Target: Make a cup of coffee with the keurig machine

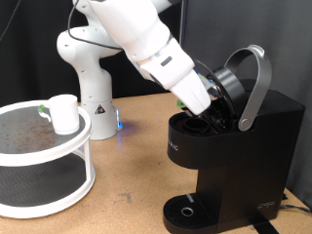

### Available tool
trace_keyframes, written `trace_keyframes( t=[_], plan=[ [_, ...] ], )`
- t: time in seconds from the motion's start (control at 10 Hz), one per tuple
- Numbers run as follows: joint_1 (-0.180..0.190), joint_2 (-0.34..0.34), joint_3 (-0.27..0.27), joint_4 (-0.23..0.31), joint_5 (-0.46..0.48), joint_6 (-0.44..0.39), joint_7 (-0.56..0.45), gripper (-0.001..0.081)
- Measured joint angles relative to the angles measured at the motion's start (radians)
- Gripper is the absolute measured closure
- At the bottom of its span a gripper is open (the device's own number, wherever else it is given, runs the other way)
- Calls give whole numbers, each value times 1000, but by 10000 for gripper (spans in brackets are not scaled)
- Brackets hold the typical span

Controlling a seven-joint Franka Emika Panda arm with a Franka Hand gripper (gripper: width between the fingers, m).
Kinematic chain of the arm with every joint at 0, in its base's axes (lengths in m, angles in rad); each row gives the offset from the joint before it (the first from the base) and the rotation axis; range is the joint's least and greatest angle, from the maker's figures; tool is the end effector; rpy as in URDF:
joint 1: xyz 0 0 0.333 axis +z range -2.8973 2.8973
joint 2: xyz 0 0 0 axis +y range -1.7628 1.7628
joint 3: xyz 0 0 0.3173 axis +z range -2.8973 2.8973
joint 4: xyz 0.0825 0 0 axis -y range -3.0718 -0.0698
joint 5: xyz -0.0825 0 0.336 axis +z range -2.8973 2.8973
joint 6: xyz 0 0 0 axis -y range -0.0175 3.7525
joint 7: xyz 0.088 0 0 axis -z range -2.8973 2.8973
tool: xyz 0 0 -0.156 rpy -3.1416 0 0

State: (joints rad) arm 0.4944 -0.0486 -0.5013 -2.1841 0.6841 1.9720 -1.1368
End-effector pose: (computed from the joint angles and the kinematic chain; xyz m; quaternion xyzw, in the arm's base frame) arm 0.4704 0.0646 0.3951 -0.8731 -0.3694 -0.0978 0.3028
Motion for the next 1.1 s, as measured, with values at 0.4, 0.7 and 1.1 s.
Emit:
trace_keyframes(
  t=[0.4,0.7,1.1],
  plan=[
    [0,27,7,-17,-7,37,0,356],
    [0,31,16,-20,-6,52,0,356],
    [0,46,29,-17,-6,58,1,356]
  ],
)
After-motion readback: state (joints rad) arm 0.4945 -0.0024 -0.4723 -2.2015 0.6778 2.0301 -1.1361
